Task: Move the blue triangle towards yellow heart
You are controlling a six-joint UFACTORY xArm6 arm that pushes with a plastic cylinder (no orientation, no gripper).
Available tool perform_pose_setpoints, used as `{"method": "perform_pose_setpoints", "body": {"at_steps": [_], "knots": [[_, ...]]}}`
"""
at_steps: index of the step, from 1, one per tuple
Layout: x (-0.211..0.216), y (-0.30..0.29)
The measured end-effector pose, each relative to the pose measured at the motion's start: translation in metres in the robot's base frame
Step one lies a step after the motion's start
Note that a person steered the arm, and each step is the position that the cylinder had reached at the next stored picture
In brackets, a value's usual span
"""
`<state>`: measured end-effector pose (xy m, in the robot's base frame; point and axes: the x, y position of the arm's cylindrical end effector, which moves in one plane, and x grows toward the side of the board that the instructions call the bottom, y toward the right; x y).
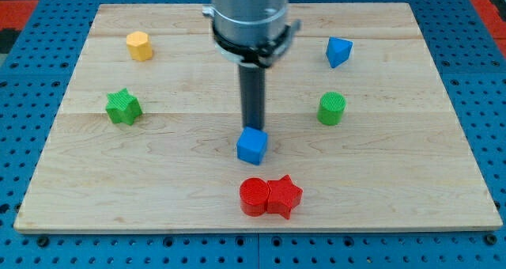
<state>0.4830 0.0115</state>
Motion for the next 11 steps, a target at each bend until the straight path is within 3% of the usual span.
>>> {"method": "perform_pose_setpoints", "body": {"at_steps": [1,2,3,4,5,6,8,10,11], "knots": [[0.023,0.01],[-0.02,0.062],[0.007,0.175],[-0.035,0.225],[-0.121,0.211],[-0.176,0.186],[-0.161,0.116],[-0.161,0.115],[-0.185,0.122]]}}
